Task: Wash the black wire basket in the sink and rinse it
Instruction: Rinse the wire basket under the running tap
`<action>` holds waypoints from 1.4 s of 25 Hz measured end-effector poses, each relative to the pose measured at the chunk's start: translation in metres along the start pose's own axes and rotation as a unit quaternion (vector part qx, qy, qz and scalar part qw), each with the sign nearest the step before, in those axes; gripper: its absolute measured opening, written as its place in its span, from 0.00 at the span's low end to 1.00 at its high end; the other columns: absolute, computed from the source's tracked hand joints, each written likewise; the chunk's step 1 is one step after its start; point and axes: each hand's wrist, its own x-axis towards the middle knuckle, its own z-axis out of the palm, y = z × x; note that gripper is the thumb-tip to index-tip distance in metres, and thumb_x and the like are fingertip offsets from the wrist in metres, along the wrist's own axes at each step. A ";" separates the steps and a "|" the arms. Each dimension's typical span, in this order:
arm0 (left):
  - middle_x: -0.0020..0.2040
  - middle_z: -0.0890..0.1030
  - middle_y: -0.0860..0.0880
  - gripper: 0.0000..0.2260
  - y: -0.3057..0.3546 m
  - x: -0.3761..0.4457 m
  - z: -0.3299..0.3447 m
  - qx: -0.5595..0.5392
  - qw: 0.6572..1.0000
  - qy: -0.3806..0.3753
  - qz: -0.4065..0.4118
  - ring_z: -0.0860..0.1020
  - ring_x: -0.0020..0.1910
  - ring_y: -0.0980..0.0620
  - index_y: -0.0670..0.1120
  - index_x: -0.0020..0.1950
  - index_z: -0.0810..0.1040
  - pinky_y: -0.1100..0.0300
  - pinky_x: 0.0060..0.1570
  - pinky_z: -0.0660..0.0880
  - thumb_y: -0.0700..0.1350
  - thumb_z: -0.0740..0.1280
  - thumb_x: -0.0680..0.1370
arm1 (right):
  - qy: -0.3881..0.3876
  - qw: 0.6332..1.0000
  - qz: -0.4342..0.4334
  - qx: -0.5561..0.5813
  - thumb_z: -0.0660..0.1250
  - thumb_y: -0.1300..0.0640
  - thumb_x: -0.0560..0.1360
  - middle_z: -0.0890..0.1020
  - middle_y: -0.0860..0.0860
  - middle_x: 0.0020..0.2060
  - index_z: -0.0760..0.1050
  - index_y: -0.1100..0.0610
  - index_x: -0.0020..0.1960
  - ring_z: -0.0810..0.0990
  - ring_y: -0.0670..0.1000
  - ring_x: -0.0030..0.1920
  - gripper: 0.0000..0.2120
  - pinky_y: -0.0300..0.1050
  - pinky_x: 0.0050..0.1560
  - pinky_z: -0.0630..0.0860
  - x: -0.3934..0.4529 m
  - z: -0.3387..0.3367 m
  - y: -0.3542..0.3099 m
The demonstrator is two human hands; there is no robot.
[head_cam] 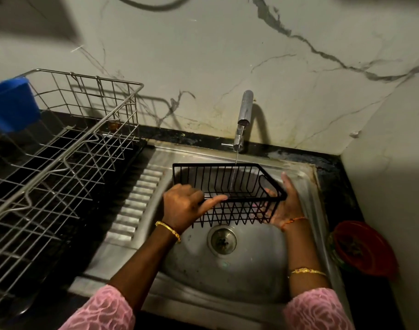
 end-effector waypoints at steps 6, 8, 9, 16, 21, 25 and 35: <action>0.20 0.69 0.51 0.27 0.010 -0.026 -0.001 0.005 0.987 -0.160 0.001 0.69 0.19 0.52 0.48 0.23 0.67 0.65 0.25 0.60 0.66 0.63 0.73 | 0.029 0.995 -0.099 -0.008 0.60 0.55 0.57 0.80 0.54 0.43 0.73 0.64 0.46 0.78 0.59 0.42 0.20 0.47 0.38 0.75 0.009 -0.008 0.012; 0.23 0.72 0.52 0.27 0.015 -0.033 0.002 0.028 0.963 -0.268 -0.023 0.73 0.22 0.53 0.49 0.25 0.67 0.65 0.25 0.59 0.69 0.59 0.72 | 0.015 0.993 -0.114 0.003 0.58 0.58 0.57 0.80 0.55 0.44 0.73 0.62 0.39 0.78 0.58 0.42 0.13 0.47 0.40 0.73 0.008 -0.006 0.007; 0.28 0.76 0.51 0.25 0.018 -0.037 0.004 0.039 0.946 -0.319 -0.041 0.76 0.28 0.52 0.49 0.29 0.71 0.64 0.27 0.62 0.68 0.58 0.74 | -0.001 0.993 -0.115 0.000 0.57 0.58 0.58 0.80 0.55 0.42 0.75 0.61 0.40 0.78 0.56 0.41 0.14 0.46 0.40 0.72 0.009 -0.005 0.004; 0.58 0.81 0.50 0.20 0.051 -0.037 0.034 -0.120 0.894 -0.415 -0.121 0.79 0.55 0.52 0.52 0.70 0.68 0.57 0.54 0.76 0.46 0.64 0.78 | -0.026 0.941 -0.235 -0.241 0.66 0.56 0.59 0.81 0.53 0.36 0.81 0.55 0.39 0.77 0.47 0.38 0.10 0.39 0.36 0.70 0.002 0.026 -0.024; 0.59 0.80 0.50 0.26 0.062 -0.010 0.044 -0.480 0.707 -0.353 -0.380 0.78 0.58 0.54 0.57 0.65 0.70 0.52 0.59 0.76 0.42 0.73 0.70 | -0.043 0.856 -0.325 -0.401 0.73 0.67 0.62 0.79 0.49 0.45 0.78 0.59 0.41 0.76 0.46 0.49 0.10 0.33 0.50 0.71 -0.012 0.070 -0.020; 0.42 0.82 0.48 0.17 0.042 0.034 0.031 -0.709 0.420 -0.216 -0.524 0.80 0.36 0.54 0.46 0.54 0.74 0.59 0.36 0.76 0.37 0.60 0.66 | -0.021 0.794 -0.378 -0.475 0.76 0.62 0.59 0.72 0.48 0.49 0.75 0.58 0.43 0.73 0.44 0.49 0.15 0.18 0.42 0.64 -0.021 0.080 -0.007; 0.44 0.80 0.45 0.11 0.034 0.058 0.068 -0.712 0.339 -0.138 -0.599 0.83 0.44 0.42 0.43 0.54 0.72 0.50 0.39 0.81 0.44 0.51 0.83 | -0.040 0.897 -0.249 -0.364 0.68 0.54 0.73 0.79 0.49 0.47 0.76 0.54 0.51 0.78 0.47 0.46 0.08 0.36 0.39 0.72 -0.009 0.066 -0.037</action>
